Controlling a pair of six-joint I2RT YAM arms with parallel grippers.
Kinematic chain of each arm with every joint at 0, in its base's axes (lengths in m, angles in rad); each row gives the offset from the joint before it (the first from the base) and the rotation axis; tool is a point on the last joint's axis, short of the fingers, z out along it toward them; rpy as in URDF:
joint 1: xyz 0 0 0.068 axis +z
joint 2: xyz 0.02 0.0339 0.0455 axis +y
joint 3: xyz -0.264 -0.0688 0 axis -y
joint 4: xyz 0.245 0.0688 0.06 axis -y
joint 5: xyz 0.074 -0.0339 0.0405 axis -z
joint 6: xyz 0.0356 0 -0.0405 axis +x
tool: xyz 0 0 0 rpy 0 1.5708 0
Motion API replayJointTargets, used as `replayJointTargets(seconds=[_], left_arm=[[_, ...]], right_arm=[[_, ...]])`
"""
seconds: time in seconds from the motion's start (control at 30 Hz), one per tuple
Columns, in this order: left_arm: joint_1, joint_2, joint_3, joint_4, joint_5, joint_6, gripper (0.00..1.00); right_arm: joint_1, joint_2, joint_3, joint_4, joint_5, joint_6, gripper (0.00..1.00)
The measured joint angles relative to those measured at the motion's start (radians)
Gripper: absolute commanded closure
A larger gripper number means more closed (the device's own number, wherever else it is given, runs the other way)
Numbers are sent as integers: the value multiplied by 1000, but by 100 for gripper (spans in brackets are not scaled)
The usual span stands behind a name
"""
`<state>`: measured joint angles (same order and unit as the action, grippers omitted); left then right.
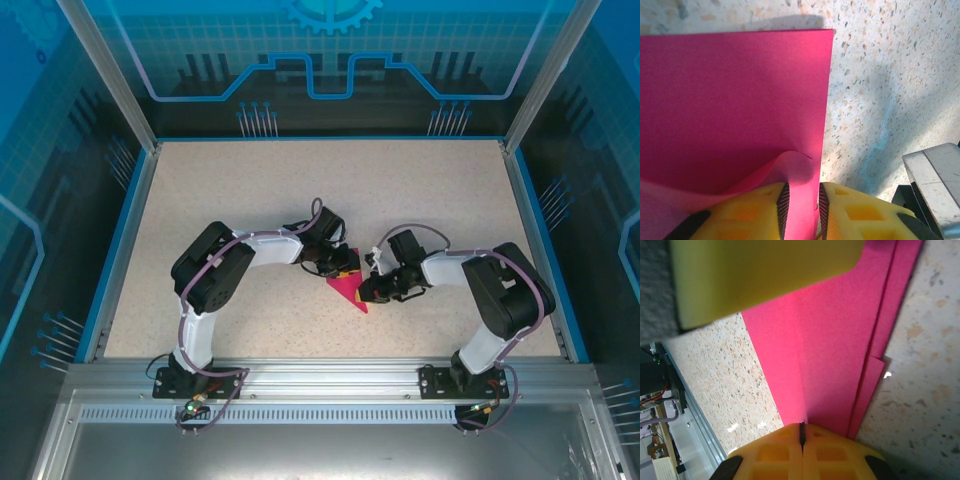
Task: Fold a paper plane with a square sheet of paper (fold left side to right side)
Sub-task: Fourth fold the wing at the center of the table.
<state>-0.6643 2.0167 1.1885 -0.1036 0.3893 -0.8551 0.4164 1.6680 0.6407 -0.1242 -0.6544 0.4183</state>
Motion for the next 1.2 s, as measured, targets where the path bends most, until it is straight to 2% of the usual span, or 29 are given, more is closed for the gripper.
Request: replayJointTargets(seconds=[0.77,1.07,1.2], left_arm=[[-3,-9,2,-49,12,19,73],[-3,-9,0,-45,13,19,73],[-3,-9,-2,-42,13,20,73]], right_arm=[[42,-106,-91,-16,37,27,100],[48,-211,-106,-173,-1,26,100],[11,-291,-95,-200,-33,26,100]])
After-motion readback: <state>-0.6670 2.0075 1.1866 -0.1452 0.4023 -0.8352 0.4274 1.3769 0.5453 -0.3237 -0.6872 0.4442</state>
